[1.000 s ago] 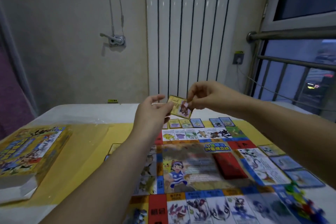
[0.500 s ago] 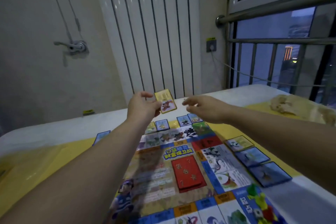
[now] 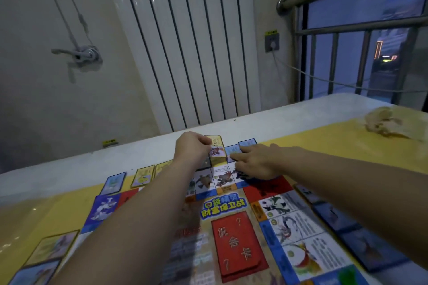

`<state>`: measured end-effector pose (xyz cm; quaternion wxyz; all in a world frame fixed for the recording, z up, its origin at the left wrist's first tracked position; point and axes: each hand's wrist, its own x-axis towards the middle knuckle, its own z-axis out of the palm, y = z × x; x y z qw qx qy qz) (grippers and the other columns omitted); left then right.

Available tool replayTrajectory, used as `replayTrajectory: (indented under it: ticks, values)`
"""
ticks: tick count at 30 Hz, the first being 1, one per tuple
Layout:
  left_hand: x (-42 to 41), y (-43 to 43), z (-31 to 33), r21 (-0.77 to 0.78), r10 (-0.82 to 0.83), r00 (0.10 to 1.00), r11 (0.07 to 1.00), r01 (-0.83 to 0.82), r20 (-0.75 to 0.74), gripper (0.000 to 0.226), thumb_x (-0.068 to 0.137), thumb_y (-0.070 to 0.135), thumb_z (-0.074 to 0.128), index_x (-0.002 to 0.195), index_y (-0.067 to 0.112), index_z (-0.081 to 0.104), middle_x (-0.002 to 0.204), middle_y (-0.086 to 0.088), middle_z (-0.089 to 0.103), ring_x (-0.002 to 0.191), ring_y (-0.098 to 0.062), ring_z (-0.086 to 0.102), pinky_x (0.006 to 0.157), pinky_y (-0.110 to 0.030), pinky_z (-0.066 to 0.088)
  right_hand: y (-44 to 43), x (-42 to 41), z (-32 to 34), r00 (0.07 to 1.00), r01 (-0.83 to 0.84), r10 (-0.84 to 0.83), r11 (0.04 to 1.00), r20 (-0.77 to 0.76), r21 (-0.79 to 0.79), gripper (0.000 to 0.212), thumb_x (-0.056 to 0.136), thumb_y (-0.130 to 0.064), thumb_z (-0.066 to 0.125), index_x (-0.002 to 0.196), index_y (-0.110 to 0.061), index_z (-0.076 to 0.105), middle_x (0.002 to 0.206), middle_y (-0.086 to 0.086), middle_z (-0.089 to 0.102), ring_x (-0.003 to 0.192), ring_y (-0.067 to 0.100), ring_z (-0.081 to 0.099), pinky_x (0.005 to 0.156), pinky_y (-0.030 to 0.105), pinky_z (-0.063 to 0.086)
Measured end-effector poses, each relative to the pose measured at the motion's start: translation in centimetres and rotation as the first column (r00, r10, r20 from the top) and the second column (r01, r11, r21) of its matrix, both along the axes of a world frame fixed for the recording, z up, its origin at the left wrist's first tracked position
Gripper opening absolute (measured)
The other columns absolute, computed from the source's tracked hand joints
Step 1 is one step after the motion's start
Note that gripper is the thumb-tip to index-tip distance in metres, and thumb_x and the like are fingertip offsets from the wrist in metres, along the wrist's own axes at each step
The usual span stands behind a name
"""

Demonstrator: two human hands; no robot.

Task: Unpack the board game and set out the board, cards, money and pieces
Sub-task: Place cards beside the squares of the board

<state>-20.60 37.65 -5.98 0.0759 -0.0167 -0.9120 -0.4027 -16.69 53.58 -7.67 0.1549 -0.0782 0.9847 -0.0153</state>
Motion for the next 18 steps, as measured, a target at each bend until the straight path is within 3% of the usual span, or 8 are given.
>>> replayTrajectory:
  ticks: [9,18]
  values:
    - [-0.61,0.62,-1.05,-0.203,0.036,0.999,0.979,-0.031,0.022,0.022,0.090,0.004,0.057,0.104,0.010,0.072,0.114,-0.006,0.067,0.106,-0.020,0.058,0.076,-0.020,0.040,-0.14,0.66,0.40,1.000,0.008,-0.007,1.000,-0.024,0.029,0.056,0.099,-0.052,0.012,0.151,-0.035,-0.001,0.159,0.000,-0.010,0.147,0.027,-0.005,0.114,0.059,-0.002]
    - [-0.85,0.40,-0.57,-0.286,0.002,1.000,0.958,0.007,0.030,0.025,0.090,0.002,0.055,0.106,0.010,0.073,0.113,-0.005,0.068,0.105,-0.020,0.058,0.075,-0.022,0.041,-0.19,0.80,0.64,1.000,-0.003,0.005,0.998,-0.026,0.059,0.055,0.099,-0.053,0.012,0.150,-0.036,0.000,0.159,0.000,-0.009,0.147,0.027,-0.003,0.114,0.058,-0.002]
